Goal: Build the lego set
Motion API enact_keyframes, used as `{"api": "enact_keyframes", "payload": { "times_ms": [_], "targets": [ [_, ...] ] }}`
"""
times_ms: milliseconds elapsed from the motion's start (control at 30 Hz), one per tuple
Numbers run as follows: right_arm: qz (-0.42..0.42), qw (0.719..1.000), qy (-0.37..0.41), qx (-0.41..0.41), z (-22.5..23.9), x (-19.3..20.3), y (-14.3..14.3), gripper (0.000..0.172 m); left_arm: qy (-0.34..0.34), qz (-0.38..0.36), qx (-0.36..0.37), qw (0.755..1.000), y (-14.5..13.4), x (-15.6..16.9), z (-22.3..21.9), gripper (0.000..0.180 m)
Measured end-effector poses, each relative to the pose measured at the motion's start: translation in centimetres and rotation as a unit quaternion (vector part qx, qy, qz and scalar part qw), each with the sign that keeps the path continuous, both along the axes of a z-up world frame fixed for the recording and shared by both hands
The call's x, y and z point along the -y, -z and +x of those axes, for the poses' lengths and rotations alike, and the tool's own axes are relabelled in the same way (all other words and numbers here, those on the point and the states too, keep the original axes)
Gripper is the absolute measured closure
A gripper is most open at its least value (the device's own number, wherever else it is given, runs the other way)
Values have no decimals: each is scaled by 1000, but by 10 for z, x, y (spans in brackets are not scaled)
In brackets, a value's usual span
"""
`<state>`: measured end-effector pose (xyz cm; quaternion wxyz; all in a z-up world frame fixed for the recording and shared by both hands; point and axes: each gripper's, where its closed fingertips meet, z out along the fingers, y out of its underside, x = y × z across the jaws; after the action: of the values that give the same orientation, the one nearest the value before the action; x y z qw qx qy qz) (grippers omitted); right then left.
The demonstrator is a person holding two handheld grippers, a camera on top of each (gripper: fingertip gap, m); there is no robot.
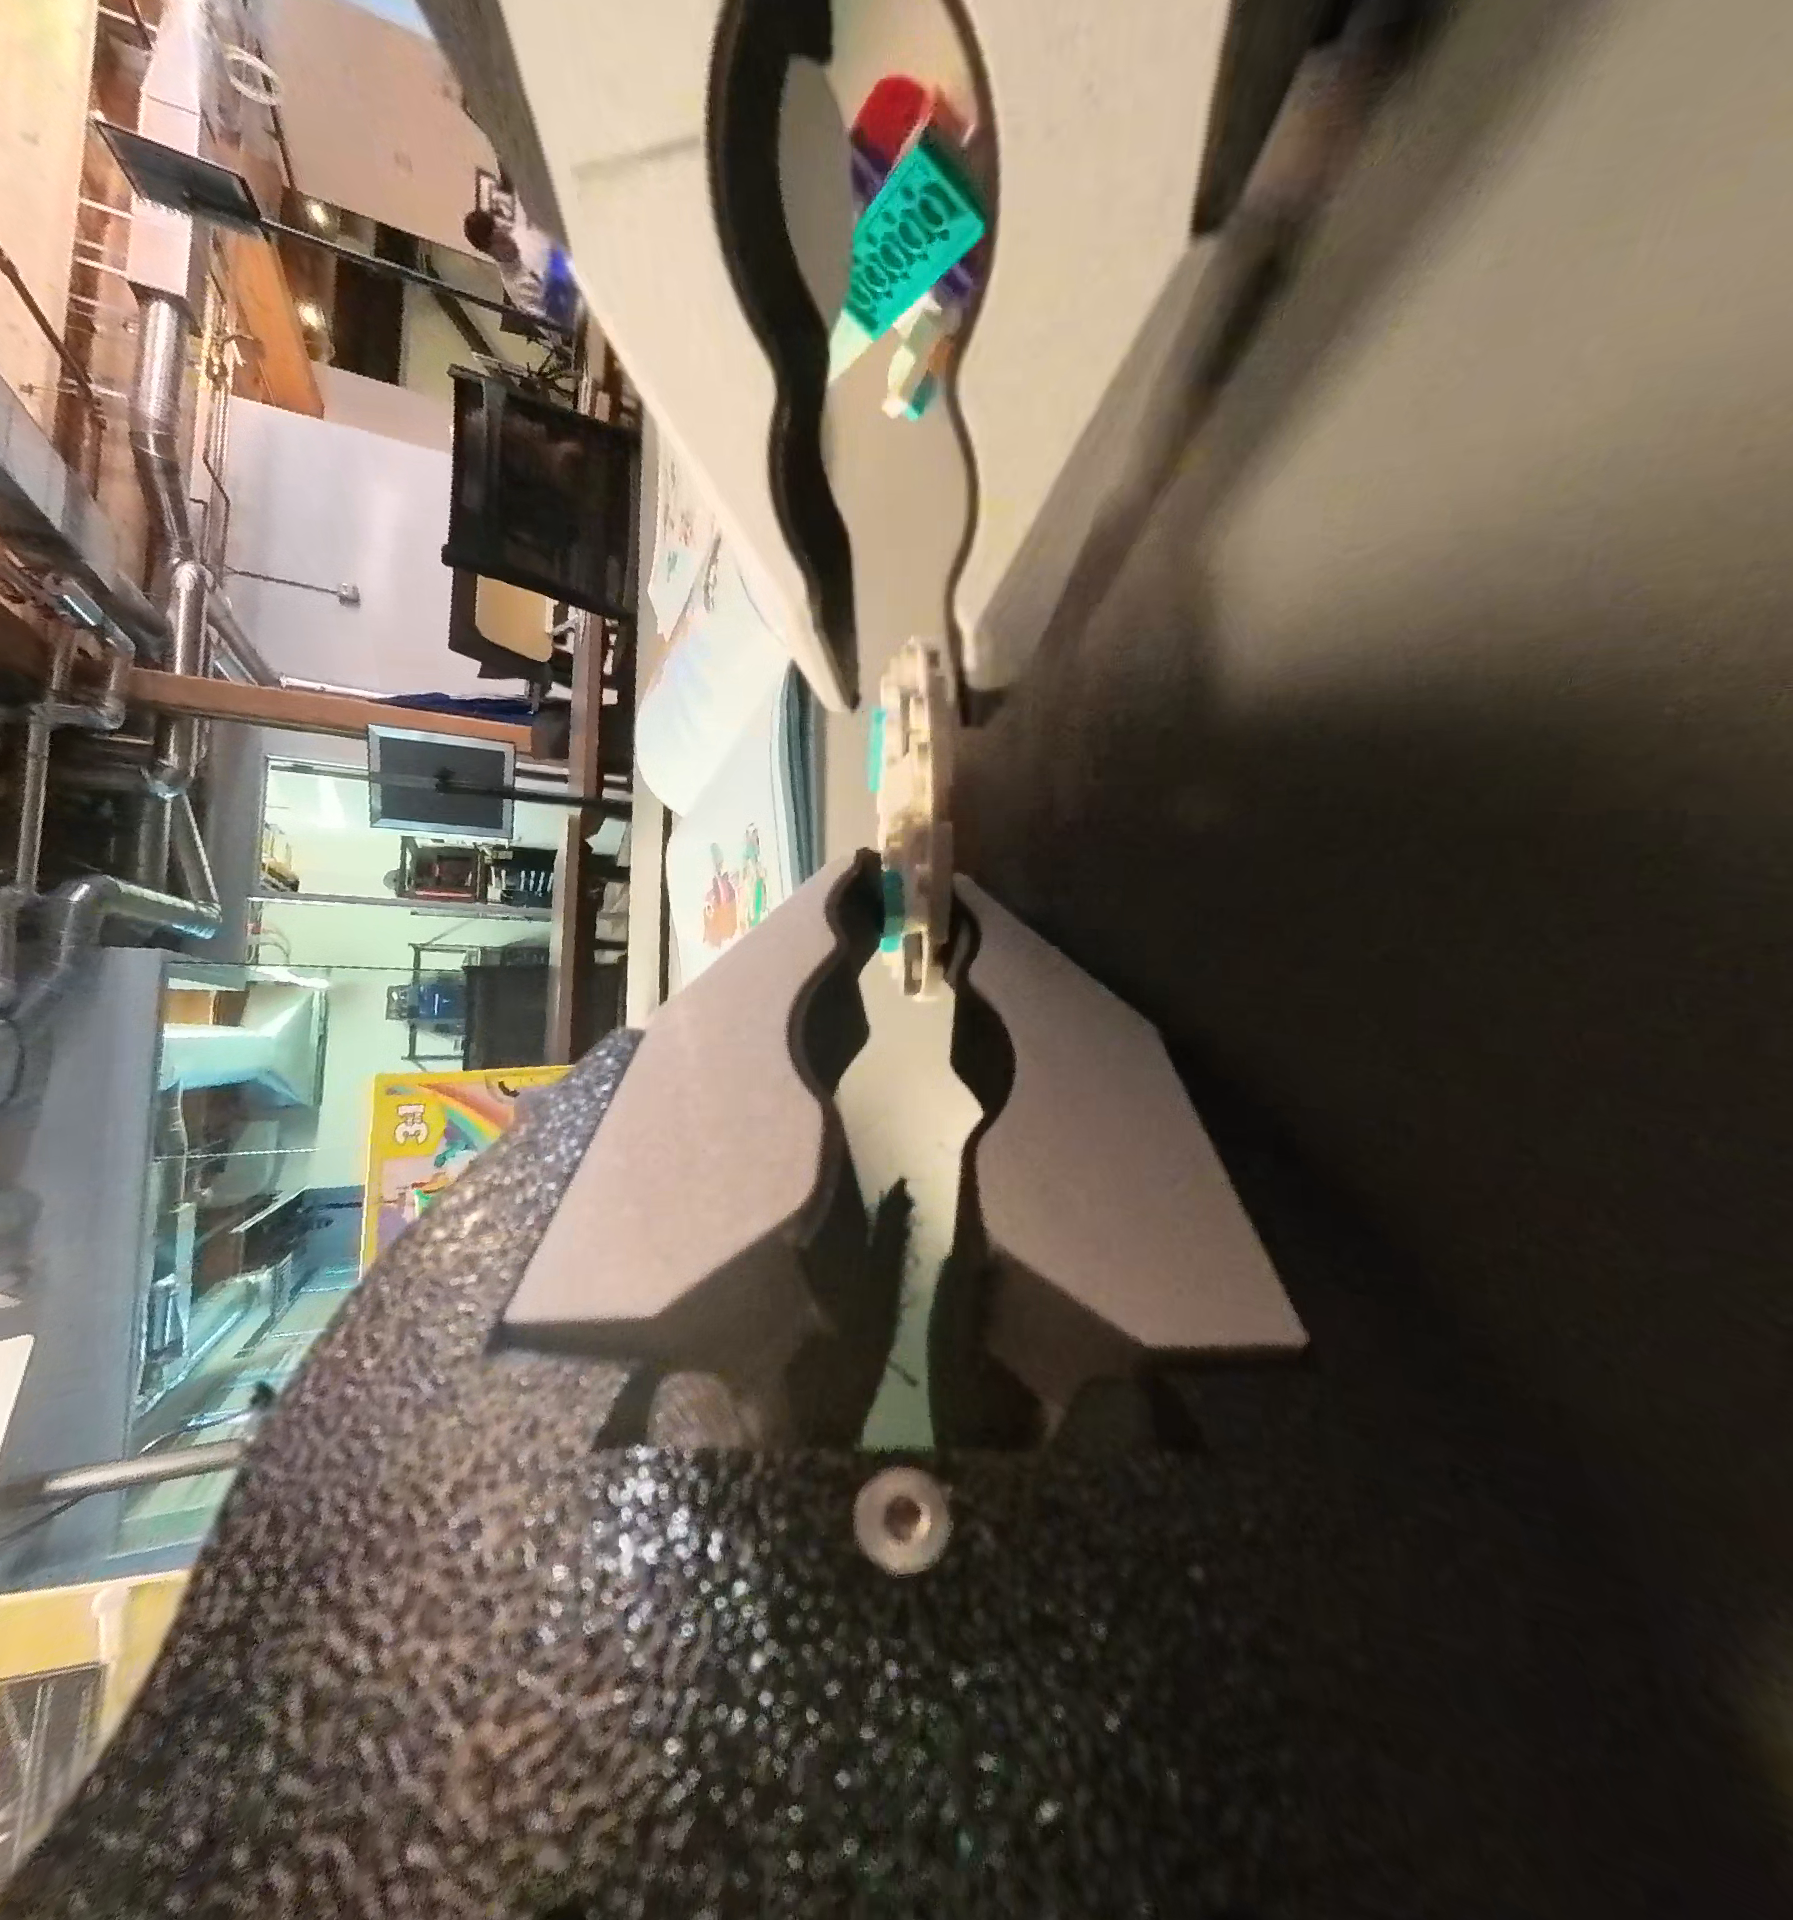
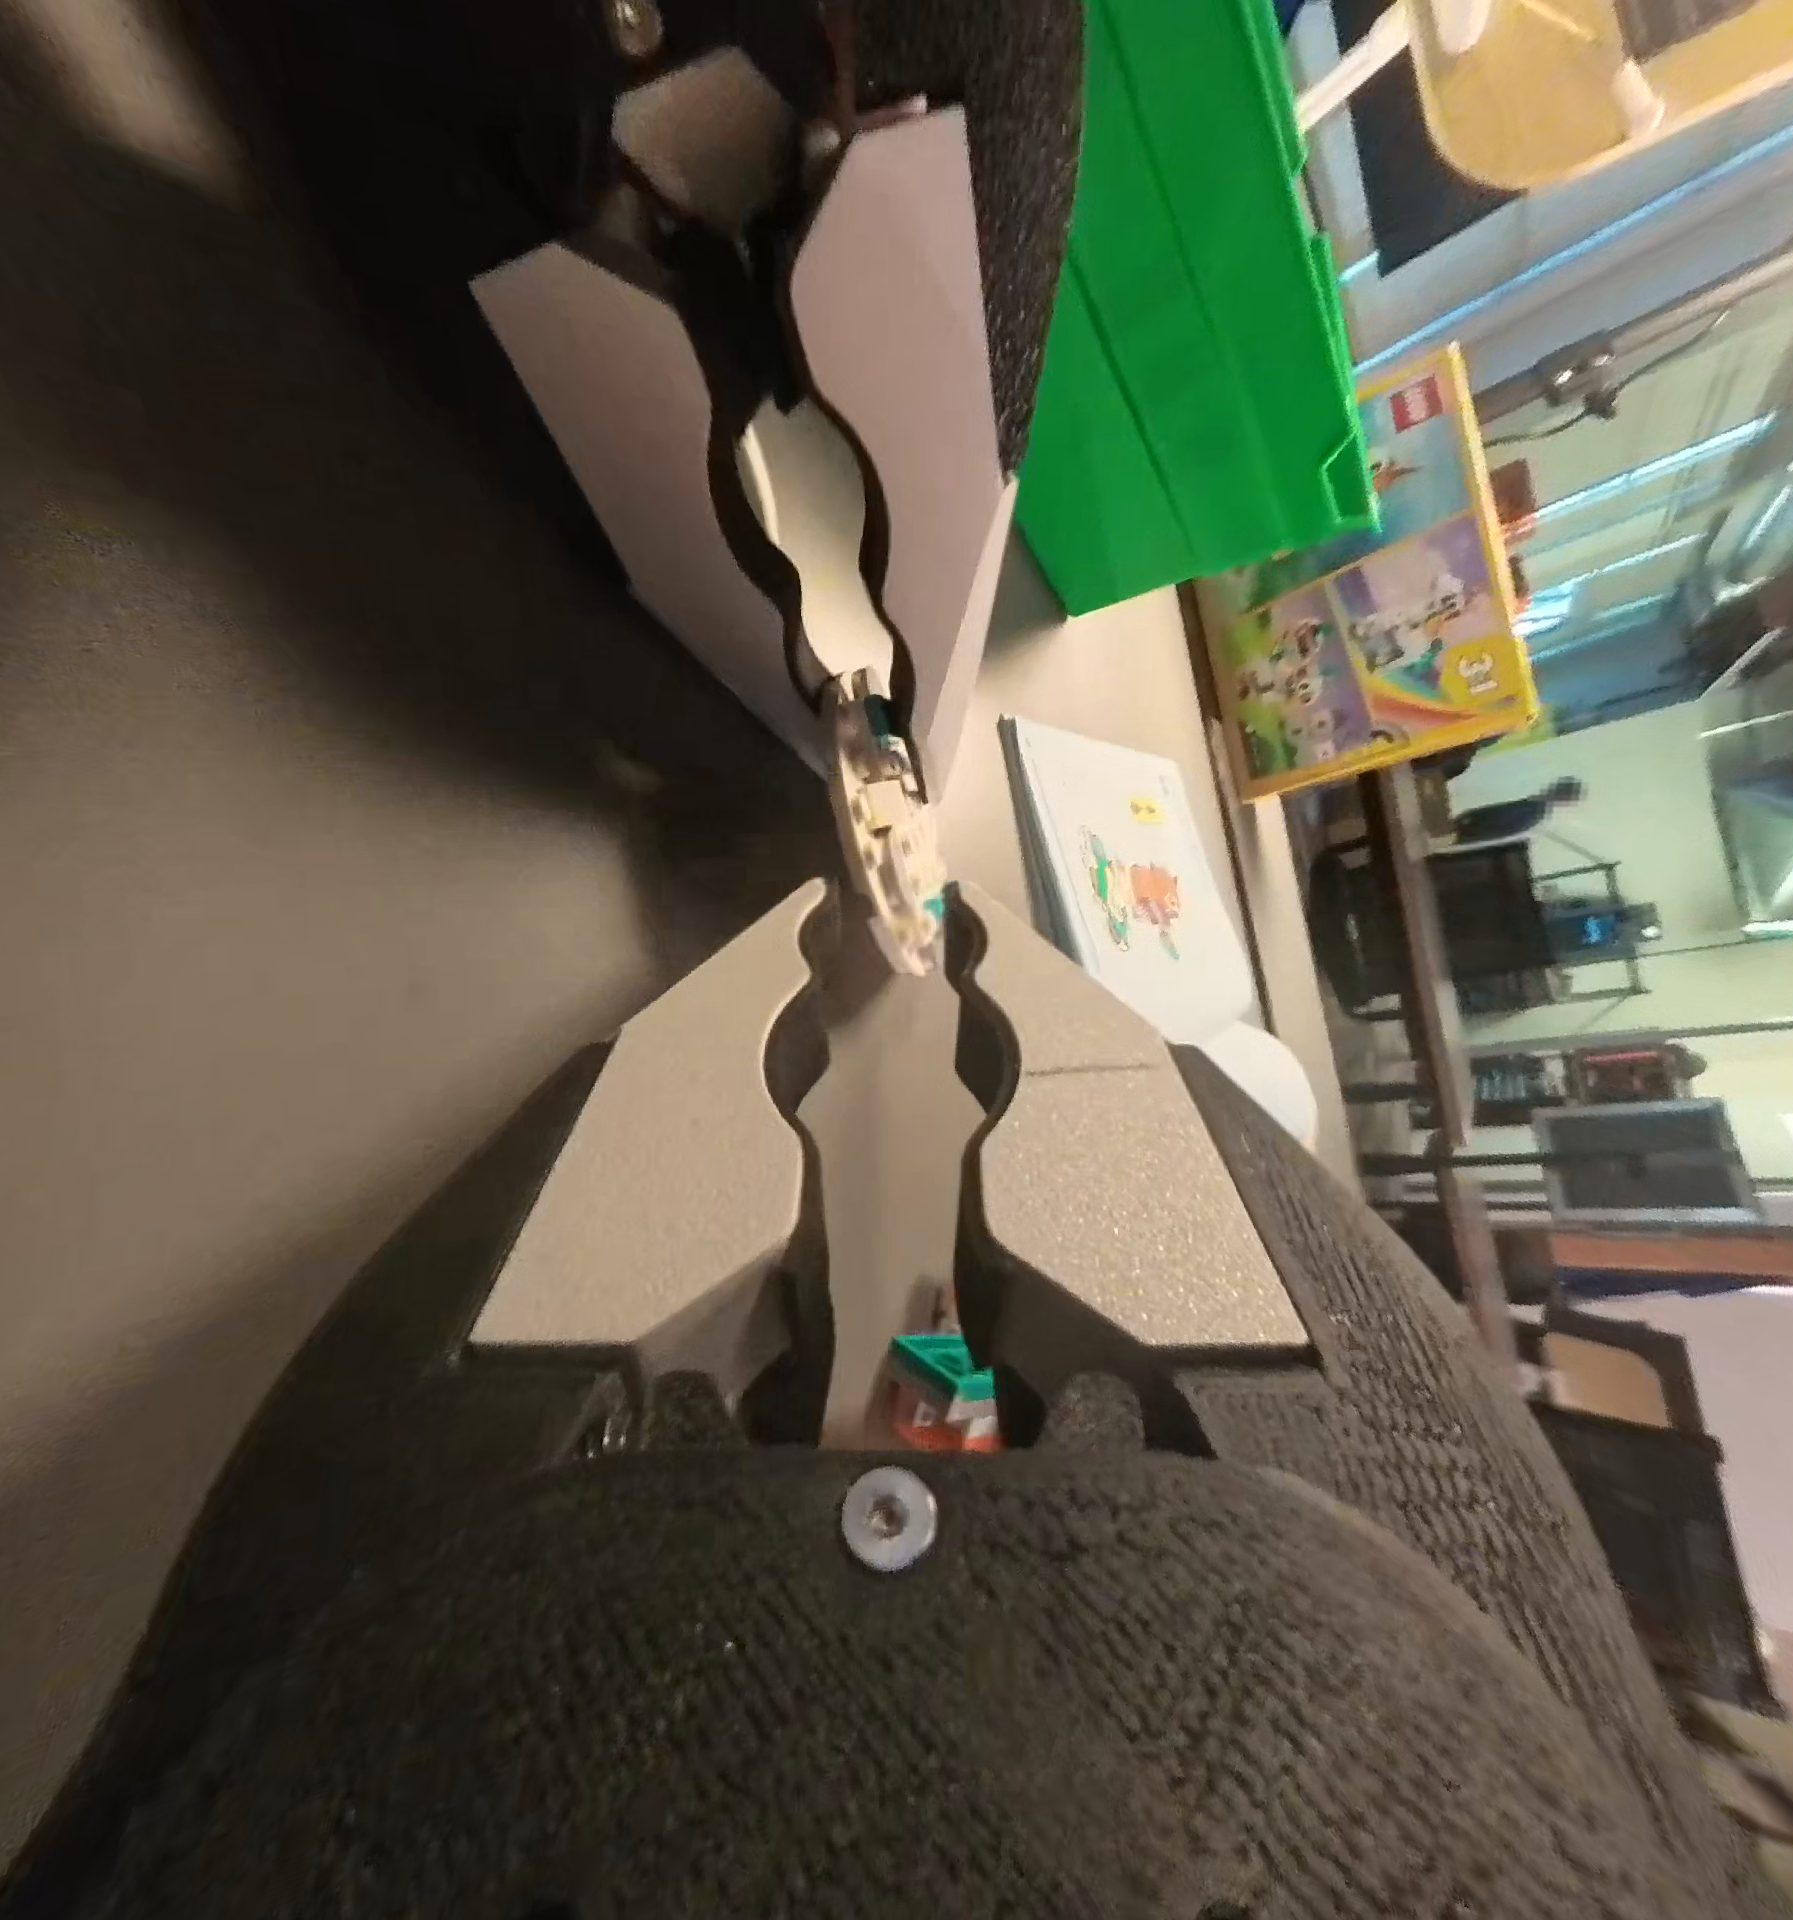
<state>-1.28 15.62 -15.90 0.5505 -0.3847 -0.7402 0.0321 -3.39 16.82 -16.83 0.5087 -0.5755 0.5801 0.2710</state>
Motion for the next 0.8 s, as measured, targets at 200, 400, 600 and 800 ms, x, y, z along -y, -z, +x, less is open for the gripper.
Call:
{"api": "enact_keyframes", "payload": {
  "times_ms": [200, 400, 600, 800],
  "targets": [
    [68, 997, -27, 0, -2, 7, -5, 167, 0, -15, 37, 999, -1, 1, 0, 174],
    [42, 999, -32, -12, 0, 7, -9, 168, 8, -28, 93, 995, -6, 5, 5, 174],
    [-27, 998, -20, -59, 8, -2, -23, 169, 56, -45, 192, 979, -24, 14, 12, 173],
    [-116, 990, -9, -85, 9, -3, -25, 168, 66, -1, 143, 988, -32, 16, 13, 173]
  ]
}}
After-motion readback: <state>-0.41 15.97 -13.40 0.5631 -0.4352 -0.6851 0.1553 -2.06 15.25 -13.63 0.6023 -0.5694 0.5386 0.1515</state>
